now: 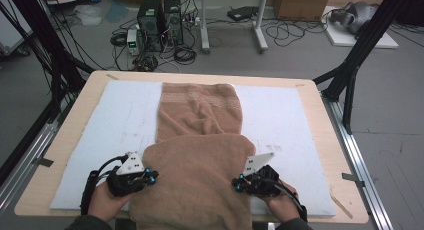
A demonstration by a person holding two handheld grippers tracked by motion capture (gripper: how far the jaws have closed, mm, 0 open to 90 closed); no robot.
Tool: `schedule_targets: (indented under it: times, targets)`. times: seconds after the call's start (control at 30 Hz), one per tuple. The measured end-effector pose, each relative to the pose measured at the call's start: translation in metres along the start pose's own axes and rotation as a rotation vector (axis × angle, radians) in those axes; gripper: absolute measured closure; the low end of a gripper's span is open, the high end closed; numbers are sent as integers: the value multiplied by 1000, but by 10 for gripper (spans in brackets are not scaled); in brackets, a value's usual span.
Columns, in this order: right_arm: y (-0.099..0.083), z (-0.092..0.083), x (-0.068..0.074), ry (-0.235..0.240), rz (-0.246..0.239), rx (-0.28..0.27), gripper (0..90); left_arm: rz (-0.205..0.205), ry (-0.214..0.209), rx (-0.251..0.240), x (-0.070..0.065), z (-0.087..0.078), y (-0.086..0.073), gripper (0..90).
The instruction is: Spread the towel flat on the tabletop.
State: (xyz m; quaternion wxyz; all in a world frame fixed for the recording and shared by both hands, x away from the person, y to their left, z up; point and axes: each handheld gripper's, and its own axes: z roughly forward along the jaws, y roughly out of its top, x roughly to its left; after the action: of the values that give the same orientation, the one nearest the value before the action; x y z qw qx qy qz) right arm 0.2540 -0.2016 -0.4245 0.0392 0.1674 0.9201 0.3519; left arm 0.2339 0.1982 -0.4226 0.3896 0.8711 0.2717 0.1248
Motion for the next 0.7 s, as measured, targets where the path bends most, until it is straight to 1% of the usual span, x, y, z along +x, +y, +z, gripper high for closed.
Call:
schedule_targets:
  times: [0.1, 0.13, 0.17, 0.2, 0.23, 0.27, 0.3, 0.37, 0.47, 0.5, 0.57, 0.6, 0.63, 0.67, 0.7]
  targets:
    - [-5, -7, 17, 24, -25, -11, 857, 8, -21, -11, -11, -12, -6, 868]
    - [-5, -10, 22, 39, -37, -21, 854, 3, -32, -25, -15, -17, -8, 866]
    - [-5, -14, 28, 55, -43, -35, 842, 9, -43, -38, -18, -22, -9, 856]
    - [-5, -18, 31, 67, -56, -52, 813, 6, -44, -52, -20, -26, -9, 794]
    - [-4, -22, 33, 64, -55, -67, 772, -2, -45, -62, -21, -28, -8, 678]
    - [-3, -25, 31, 51, -53, -76, 754, -5, -56, -73, -20, -30, -6, 653]
    - [-2, -27, 28, 39, -51, -69, 733, -1, -55, -76, -18, -29, -4, 647]
    - [1, -25, 16, -6, -38, -45, 702, -4, -46, -70, -12, -22, 2, 630]
    - [2, -13, -3, -17, 12, -24, 675, -11, -37, -38, 1, -2, 7, 632]
    - [2, -8, -9, -5, 19, -23, 671, -19, -41, -24, 5, 6, 8, 631]
    - [3, 1, -17, -8, 37, -9, 669, -44, -52, 21, 12, 21, 7, 632]
    - [2, 6, -20, 2, 45, -5, 681, -50, -57, 51, 14, 27, 5, 639]
    - [2, 10, -22, 9, 48, 3, 720, -48, -57, 42, 14, 29, 4, 660]
    - [2, 14, -22, 14, 48, 13, 745, -48, -47, 26, 14, 29, 2, 709]
    - [1, 15, -21, 12, 35, -4, 789, -54, -51, 20, 13, 29, 1, 751]
